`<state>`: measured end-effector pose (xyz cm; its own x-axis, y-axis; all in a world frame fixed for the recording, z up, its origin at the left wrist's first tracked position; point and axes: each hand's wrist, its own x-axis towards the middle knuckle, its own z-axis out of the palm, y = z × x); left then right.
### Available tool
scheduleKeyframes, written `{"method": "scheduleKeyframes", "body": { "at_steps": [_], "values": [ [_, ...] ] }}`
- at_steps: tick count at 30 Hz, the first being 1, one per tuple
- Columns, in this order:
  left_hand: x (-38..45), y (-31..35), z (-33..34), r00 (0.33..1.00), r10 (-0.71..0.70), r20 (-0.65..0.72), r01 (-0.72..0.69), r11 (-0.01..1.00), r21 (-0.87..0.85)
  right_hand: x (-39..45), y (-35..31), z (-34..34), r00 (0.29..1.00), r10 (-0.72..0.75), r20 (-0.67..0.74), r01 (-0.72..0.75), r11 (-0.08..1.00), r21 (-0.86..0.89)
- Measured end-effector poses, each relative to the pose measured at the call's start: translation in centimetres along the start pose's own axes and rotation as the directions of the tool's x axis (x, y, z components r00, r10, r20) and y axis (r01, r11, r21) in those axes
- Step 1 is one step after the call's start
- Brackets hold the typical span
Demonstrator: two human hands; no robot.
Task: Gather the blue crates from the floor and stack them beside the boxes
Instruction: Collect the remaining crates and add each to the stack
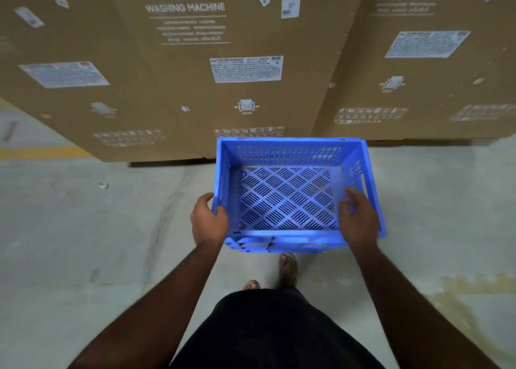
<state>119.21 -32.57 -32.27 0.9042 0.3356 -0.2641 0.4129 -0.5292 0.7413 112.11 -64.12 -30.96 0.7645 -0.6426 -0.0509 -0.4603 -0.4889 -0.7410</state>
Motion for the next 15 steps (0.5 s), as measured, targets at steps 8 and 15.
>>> {"method": "scheduleKeyframes", "body": {
  "at_steps": [8,15],
  "values": [
    [-8.0,4.5,1.0,0.853,0.433,0.291,-0.368,0.895,-0.252,-9.8,1.5,-6.4,0.997,0.073,-0.038,-0.049,0.894,0.445],
    [-19.6,9.9,11.4,0.575,0.432,0.694,-0.320,0.900,-0.295,-13.2,8.9,-17.6,0.978,0.169,-0.120,-0.082,0.846,0.526]
  ]
}}
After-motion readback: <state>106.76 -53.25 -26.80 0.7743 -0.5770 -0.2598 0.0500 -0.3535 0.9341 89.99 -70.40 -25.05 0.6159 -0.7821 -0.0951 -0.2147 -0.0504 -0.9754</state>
